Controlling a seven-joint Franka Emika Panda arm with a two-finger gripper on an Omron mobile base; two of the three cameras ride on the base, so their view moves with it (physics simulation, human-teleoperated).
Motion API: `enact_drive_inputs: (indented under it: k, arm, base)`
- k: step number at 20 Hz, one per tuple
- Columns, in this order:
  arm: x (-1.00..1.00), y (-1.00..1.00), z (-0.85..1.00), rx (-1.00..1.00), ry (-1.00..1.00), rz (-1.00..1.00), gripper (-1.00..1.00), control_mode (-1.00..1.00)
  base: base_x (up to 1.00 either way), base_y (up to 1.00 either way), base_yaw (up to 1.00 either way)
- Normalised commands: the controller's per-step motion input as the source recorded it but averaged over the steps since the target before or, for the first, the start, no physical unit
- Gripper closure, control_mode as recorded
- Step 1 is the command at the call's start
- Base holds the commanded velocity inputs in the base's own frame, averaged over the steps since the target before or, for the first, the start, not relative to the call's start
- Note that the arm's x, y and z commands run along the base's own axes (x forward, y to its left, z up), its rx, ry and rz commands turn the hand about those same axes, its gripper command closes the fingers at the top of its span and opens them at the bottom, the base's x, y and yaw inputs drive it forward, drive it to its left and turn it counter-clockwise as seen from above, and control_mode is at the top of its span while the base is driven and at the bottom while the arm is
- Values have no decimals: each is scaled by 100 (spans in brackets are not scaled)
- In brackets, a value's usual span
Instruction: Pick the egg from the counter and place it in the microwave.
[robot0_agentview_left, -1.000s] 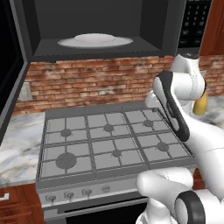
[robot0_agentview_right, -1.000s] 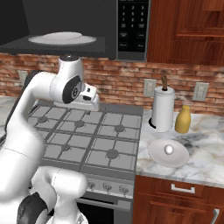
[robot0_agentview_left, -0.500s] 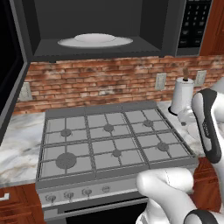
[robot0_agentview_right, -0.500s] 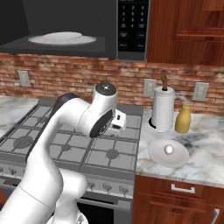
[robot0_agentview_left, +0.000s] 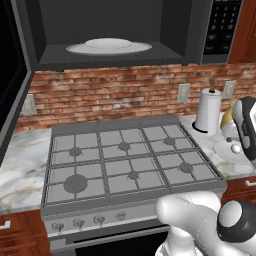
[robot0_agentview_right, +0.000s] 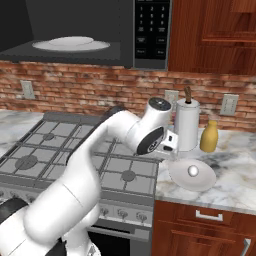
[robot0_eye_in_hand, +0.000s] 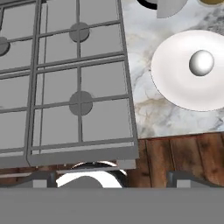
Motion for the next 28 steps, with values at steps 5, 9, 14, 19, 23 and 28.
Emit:
enact_drive_inputs:
  k: [5, 9, 14, 19, 23, 28]
  arm:
    - [16, -93, -62, -1, 5, -7, -100, -100]
    - [21, -66, -68, -3, 0, -4, -100, -100]
    - [52, -58, -38, -2, 4, -1, -100, -100]
    - [37, -44, -8, -1, 3, 0, -100, -100]
    - [28, -12, -24, 0, 1, 0, -100, -100]
    - [17, 0, -23, 0, 0, 0, -100, -100]
  base:
    - [0, 0, 0]
    - [0, 0, 0]
    - [0, 0, 0]
    - [0, 0, 0]
    - [0, 0, 0]
    - [0, 0, 0]
